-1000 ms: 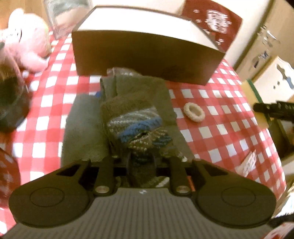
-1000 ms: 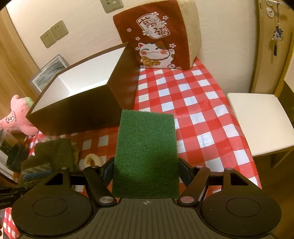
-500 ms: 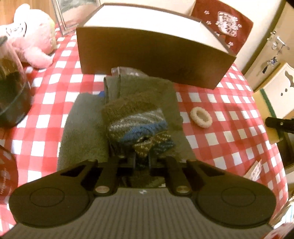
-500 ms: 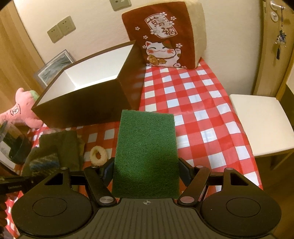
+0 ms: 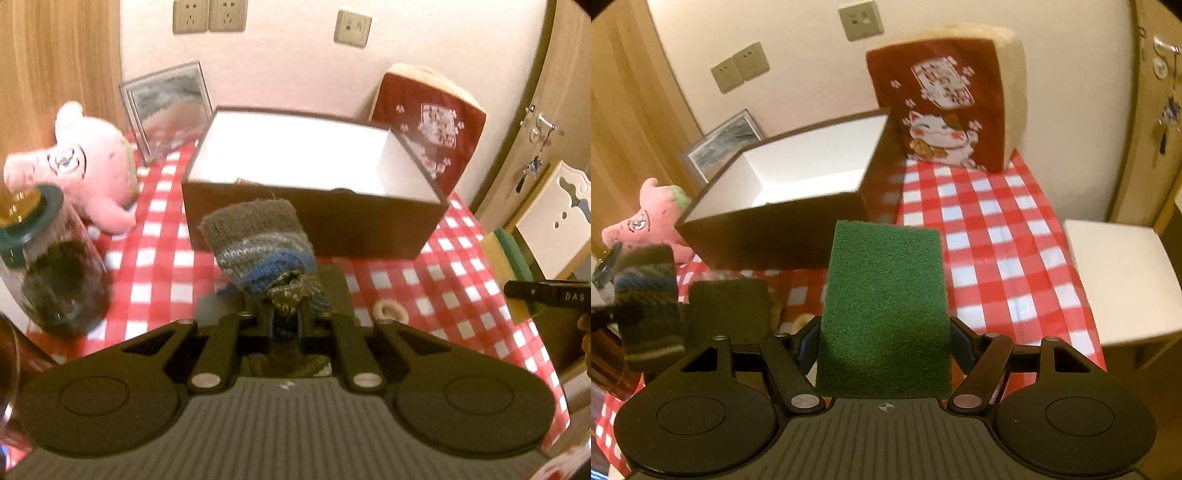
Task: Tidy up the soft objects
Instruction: 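Lift the sock with the left gripper and the sponge with the right gripper over the box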
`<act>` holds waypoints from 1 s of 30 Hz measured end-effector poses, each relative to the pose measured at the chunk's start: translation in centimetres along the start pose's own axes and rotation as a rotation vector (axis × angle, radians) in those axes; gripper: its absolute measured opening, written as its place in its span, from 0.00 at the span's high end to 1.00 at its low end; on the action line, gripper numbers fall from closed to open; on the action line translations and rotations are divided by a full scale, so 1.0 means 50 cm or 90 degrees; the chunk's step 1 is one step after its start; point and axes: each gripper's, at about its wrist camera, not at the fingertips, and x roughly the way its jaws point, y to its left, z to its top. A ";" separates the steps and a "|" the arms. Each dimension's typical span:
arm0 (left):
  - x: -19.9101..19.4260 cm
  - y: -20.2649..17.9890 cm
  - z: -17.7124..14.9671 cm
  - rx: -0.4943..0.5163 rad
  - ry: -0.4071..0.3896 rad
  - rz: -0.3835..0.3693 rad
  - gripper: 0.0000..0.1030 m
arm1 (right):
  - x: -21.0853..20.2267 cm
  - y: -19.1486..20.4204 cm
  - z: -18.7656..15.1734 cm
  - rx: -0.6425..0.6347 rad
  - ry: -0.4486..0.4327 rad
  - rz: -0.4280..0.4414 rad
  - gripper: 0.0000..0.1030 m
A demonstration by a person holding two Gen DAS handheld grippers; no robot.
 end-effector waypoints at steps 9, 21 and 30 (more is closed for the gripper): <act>-0.001 0.016 0.078 -0.002 -0.064 0.014 0.91 | 0.002 0.046 0.073 -0.045 -0.039 0.021 0.32; 0.069 0.016 0.228 0.012 -0.116 0.037 0.91 | 0.064 0.124 0.213 -0.113 -0.091 0.054 0.32; 0.162 0.027 0.301 0.022 -0.091 0.030 0.91 | 0.156 0.156 0.295 -0.124 -0.081 0.046 0.32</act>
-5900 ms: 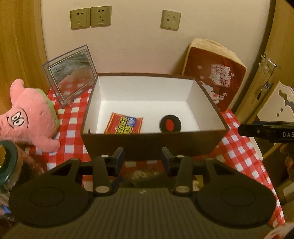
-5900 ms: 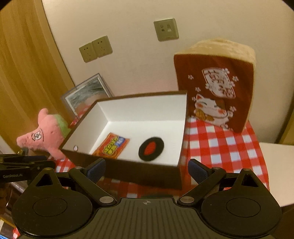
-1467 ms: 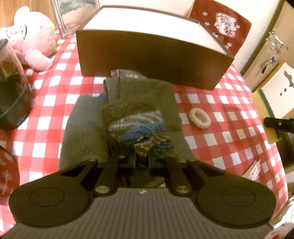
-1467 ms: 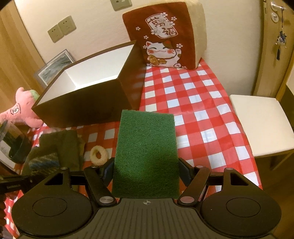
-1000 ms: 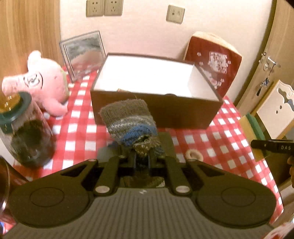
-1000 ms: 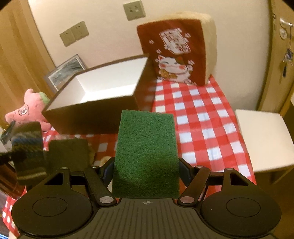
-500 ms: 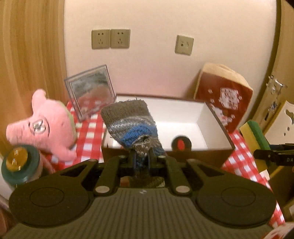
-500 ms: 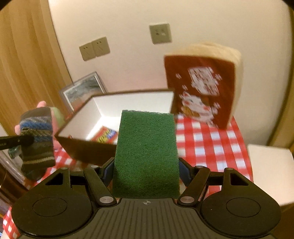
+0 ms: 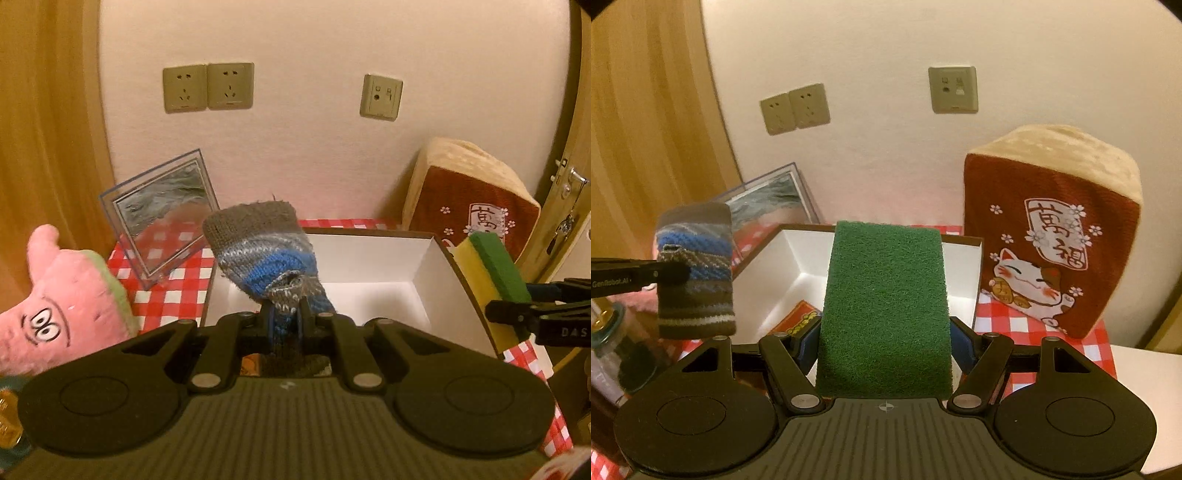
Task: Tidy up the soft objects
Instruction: 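Lift the sock with the left gripper and the sponge with the right gripper over the box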
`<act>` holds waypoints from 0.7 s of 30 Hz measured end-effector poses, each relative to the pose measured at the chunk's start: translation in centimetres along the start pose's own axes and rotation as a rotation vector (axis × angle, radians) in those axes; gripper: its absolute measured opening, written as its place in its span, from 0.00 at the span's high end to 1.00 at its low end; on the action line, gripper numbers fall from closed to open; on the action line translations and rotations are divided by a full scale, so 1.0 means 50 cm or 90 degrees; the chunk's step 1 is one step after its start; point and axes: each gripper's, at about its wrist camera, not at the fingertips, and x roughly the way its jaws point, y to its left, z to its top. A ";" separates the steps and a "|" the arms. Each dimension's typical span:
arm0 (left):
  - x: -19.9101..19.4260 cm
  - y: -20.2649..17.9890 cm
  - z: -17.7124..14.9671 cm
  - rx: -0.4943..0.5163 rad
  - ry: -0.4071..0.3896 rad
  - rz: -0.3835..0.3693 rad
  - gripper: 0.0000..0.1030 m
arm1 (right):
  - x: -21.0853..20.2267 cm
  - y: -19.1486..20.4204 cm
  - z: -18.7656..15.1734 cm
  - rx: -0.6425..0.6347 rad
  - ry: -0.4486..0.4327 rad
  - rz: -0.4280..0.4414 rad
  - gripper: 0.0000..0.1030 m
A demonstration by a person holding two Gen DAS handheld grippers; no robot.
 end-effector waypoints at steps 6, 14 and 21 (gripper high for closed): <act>0.072 -0.006 0.019 0.015 0.034 -0.011 0.91 | 0.075 -0.014 0.022 0.005 0.029 -0.012 0.32; 0.151 -0.033 0.042 0.031 0.064 -0.033 0.91 | 0.152 -0.029 0.033 0.008 0.065 -0.037 0.32; 0.206 -0.057 0.058 0.045 0.078 -0.046 0.90 | 0.183 -0.048 0.035 0.009 0.078 -0.054 0.32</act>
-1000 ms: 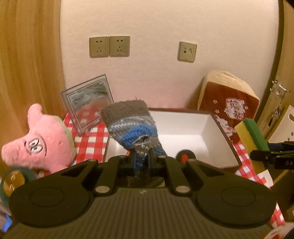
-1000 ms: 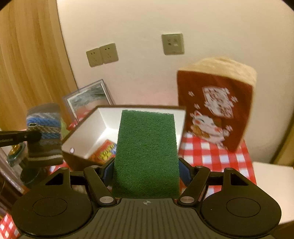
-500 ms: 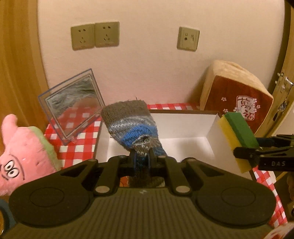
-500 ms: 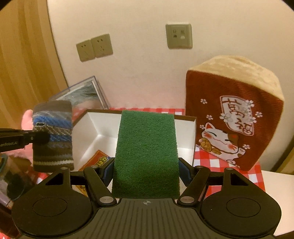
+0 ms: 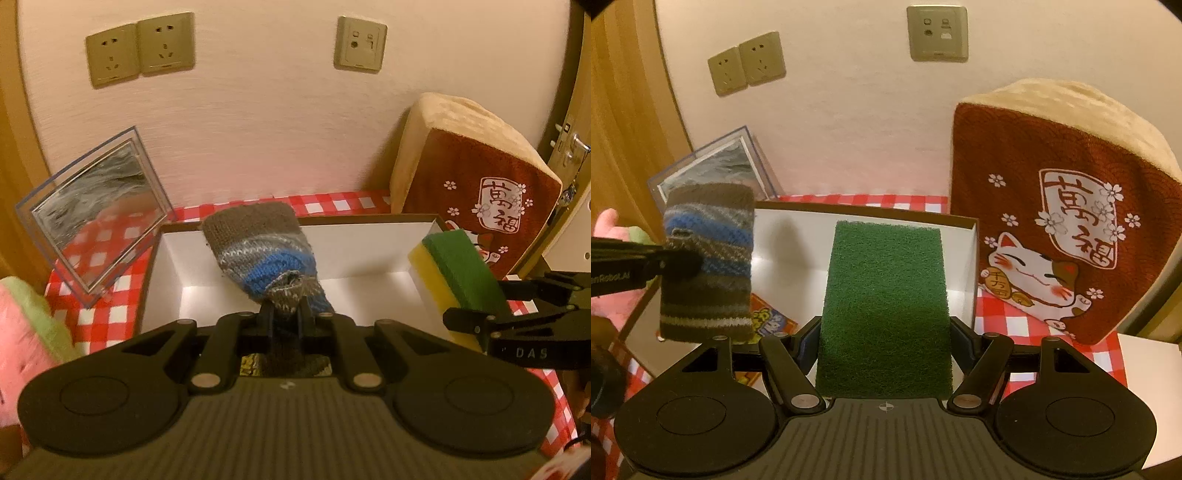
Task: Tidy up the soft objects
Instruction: 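Lift the sock with the left gripper and the sponge with the right gripper over the box, then open the left gripper to drop the sock into the box while the right gripper drops the sponge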
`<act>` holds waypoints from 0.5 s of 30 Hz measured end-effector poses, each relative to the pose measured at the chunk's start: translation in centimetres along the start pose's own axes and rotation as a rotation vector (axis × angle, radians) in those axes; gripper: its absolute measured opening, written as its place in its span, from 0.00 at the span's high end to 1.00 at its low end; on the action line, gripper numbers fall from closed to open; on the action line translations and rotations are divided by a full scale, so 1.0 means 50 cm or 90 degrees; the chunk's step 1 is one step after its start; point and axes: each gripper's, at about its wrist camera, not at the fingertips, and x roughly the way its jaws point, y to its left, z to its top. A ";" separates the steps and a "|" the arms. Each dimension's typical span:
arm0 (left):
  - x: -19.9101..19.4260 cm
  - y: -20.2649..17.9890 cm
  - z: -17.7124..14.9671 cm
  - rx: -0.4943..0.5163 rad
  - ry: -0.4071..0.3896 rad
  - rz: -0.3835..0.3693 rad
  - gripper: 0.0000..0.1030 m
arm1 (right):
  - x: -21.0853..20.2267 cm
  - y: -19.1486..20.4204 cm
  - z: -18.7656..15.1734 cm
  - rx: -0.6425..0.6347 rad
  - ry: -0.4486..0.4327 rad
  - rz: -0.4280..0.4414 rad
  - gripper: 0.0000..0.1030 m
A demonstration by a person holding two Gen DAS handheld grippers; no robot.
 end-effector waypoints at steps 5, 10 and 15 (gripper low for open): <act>0.036 -0.014 0.011 0.020 0.005 -0.023 0.80 | 0.012 -0.010 0.002 0.007 0.004 -0.007 0.32; 0.062 -0.019 0.006 0.031 0.025 -0.020 0.76 | 0.016 -0.012 0.001 0.011 0.007 -0.007 0.32; 0.068 -0.005 -0.004 0.027 0.041 -0.009 0.75 | 0.019 -0.010 0.002 0.011 0.008 -0.006 0.32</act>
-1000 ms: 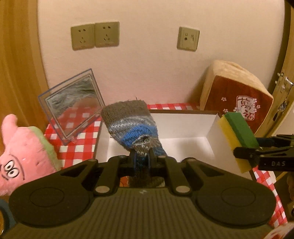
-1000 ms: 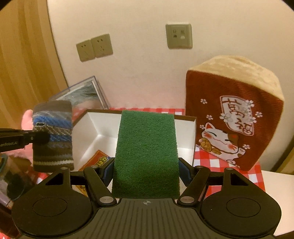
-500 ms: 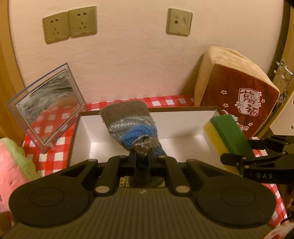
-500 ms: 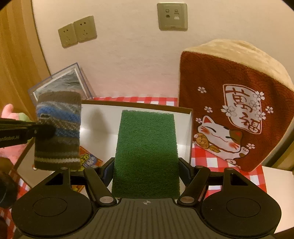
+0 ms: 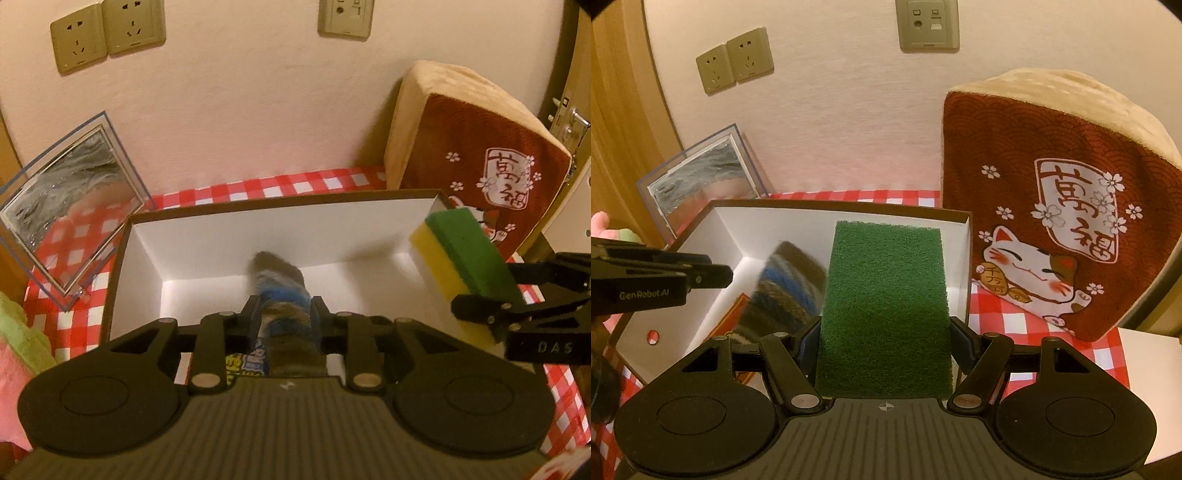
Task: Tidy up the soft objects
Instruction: 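Open the left gripper to drop the sock into the box while the right gripper drops the sponge, then move the right gripper to the white-and-red packet while the left gripper reaches the dark green towel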
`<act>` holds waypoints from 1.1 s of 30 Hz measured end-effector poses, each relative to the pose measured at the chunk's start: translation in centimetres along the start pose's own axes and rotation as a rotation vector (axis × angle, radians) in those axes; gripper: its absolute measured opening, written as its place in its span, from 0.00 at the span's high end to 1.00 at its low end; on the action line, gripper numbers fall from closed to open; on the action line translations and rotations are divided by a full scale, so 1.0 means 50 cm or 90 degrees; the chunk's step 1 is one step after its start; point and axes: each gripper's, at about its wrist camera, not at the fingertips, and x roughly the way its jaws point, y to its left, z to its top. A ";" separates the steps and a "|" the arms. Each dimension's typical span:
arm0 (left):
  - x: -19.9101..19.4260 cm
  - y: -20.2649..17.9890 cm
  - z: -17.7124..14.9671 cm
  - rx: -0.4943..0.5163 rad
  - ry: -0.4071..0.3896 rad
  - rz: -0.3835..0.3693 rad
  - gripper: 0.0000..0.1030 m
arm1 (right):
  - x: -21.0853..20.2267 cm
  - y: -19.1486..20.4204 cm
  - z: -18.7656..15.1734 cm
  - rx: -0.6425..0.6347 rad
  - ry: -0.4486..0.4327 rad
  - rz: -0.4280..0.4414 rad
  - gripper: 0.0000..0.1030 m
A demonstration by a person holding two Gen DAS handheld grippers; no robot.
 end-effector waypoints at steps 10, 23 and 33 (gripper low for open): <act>-0.017 0.011 -0.010 0.011 0.004 0.028 0.70 | 0.013 0.007 0.011 -0.002 -0.004 -0.006 0.32; -0.064 0.013 -0.020 0.006 -0.009 0.034 0.59 | -0.023 0.007 0.018 0.004 -0.061 0.007 0.18; -0.174 0.034 -0.085 -0.029 -0.031 0.035 0.51 | -0.157 -0.044 -0.050 0.040 -0.084 0.030 0.18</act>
